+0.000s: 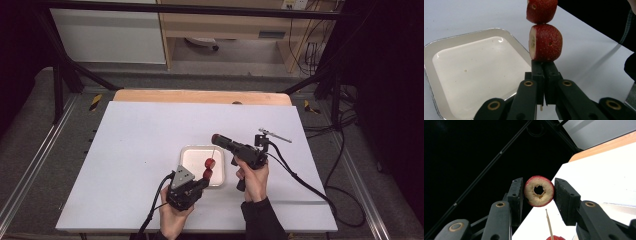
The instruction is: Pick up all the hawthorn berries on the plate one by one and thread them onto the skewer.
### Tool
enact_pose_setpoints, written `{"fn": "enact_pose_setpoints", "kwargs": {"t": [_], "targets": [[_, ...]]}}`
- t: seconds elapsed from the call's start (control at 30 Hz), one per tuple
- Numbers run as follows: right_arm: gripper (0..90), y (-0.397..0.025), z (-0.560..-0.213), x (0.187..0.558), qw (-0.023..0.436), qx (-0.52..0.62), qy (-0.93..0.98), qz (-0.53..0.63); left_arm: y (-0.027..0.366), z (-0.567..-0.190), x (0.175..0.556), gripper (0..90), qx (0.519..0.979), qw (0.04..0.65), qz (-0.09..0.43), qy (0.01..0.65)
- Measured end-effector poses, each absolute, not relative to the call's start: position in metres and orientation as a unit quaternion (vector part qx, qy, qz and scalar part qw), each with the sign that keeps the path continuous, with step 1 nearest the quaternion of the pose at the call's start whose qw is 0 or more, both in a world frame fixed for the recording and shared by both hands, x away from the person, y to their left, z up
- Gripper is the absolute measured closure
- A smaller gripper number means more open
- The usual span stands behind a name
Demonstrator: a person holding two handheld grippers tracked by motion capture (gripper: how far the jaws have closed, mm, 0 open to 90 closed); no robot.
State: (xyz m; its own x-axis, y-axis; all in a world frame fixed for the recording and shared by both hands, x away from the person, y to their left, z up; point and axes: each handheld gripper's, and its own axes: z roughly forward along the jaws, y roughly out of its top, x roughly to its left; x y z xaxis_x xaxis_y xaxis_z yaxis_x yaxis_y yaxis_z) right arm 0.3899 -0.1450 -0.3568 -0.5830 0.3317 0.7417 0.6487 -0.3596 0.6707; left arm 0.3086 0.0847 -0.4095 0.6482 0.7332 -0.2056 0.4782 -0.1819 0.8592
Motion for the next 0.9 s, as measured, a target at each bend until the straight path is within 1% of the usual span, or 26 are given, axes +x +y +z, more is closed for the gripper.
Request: {"fn": "enact_pose_setpoints", "kwargs": {"t": [0.9], "targets": [[60.8,-0.151,-0.347,0.389,0.166,-0.444,-0.512,-0.717,0.084,-0.394,0.302,88.5,0.751,0.521,0.139,0.380]]}}
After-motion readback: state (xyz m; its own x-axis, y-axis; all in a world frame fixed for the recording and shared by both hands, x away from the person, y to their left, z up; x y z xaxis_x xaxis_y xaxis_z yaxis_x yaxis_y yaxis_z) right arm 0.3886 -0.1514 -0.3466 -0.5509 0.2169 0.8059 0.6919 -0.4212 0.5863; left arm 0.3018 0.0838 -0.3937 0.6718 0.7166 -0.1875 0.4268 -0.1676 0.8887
